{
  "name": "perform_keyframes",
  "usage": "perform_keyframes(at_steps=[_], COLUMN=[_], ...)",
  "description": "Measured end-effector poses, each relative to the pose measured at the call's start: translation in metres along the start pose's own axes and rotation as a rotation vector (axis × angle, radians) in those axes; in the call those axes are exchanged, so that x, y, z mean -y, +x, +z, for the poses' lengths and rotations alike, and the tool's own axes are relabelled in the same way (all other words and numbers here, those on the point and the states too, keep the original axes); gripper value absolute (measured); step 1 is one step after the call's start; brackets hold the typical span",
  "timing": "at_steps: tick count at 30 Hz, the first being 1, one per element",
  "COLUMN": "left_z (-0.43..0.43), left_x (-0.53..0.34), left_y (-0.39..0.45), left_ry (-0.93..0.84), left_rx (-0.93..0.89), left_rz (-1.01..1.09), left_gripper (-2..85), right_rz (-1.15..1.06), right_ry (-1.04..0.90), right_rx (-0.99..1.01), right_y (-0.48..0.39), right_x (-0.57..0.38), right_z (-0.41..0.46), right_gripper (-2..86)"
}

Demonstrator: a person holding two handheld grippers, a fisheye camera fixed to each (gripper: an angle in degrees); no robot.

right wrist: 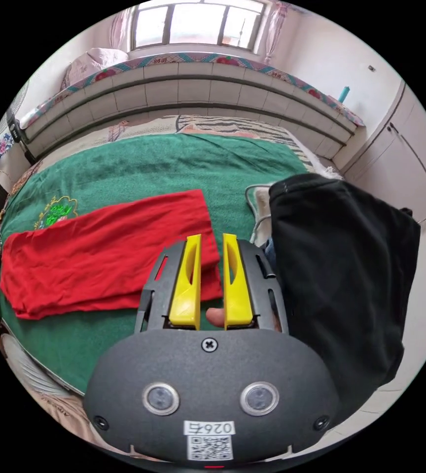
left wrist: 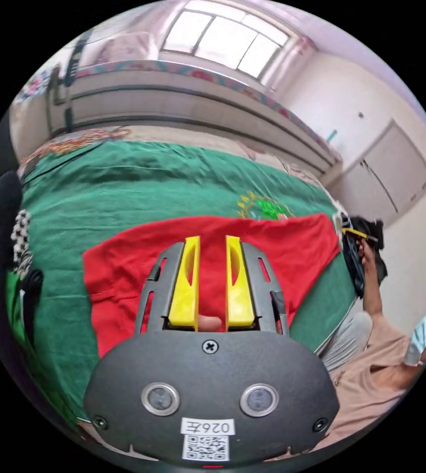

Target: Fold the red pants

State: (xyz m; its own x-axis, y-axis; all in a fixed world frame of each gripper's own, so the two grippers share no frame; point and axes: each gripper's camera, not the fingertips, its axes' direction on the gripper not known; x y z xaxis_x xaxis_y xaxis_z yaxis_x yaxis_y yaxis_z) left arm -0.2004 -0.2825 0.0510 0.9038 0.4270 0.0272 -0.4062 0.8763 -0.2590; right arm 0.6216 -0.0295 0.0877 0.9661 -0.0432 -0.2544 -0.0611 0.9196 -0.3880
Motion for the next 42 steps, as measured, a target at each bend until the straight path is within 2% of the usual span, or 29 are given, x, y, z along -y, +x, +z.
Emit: perform_keyframes(at_steps=[6, 8, 11, 13, 17, 21, 25, 29, 33, 35, 38, 42], left_z=[0.000, 0.002, 0.012, 0.014, 0.001, -0.003, -0.017, -0.051, -0.079, -0.091, -0.084, -0.080], left_x=[0.046, 0.054, 0.060, 0.064, 0.088, 0.113, 0.145, 0.165, 0.173, 0.177, 0.179, 0.182], left_y=[0.118, 0.163, 0.194, 0.200, 0.186, 0.161, 0.138, 0.125, 0.115, 0.106, 0.086, 0.065], left_ry=[-0.109, -0.196, -0.299, -0.332, -0.376, -0.417, -0.406, -0.362, -0.339, -0.344, -0.429, -0.485], left_rx=[-0.091, -0.019, 0.116, 0.138, -0.013, -0.058, -0.073, -0.092, -0.093, -0.099, -0.163, -0.192], left_rz=[0.391, 0.551, 0.670, 0.703, 0.667, 0.613, 0.575, 0.613, 0.663, 0.690, 0.670, 0.623], left_gripper=[8.2, 10.5, 11.2, 11.2, 11.5, 10.6, 2.3, 0.3, 0.0, 0.0, 0.1, 0.7], right_rz=[0.050, 0.101, 0.185, 0.240, 0.356, 0.379, 0.383, 0.341, 0.302, 0.279, 0.262, 0.261], right_ry=[-0.067, -0.073, -0.070, -0.049, 0.001, -0.011, -0.058, 0.008, 0.120, 0.157, -0.002, -0.088], right_rx=[0.161, 0.196, 0.242, 0.319, 0.487, 0.444, 0.428, 0.420, 0.445, 0.365, 0.282, 0.256], right_y=[0.015, 0.027, 0.046, 0.059, 0.085, 0.091, 0.093, 0.092, 0.087, 0.086, 0.085, 0.081], right_x=[-0.045, -0.058, -0.071, -0.078, -0.089, -0.084, -0.069, -0.056, -0.056, -0.060, -0.044, -0.024], right_z=[0.028, 0.037, 0.047, 0.050, 0.052, 0.051, 0.052, 0.011, -0.050, -0.078, -0.057, -0.045], right_gripper=[5.5, 6.7, 7.9, 8.4, 8.5, 7.7, 3.6, -0.7, -1.1, -1.1, -0.7, 2.9])
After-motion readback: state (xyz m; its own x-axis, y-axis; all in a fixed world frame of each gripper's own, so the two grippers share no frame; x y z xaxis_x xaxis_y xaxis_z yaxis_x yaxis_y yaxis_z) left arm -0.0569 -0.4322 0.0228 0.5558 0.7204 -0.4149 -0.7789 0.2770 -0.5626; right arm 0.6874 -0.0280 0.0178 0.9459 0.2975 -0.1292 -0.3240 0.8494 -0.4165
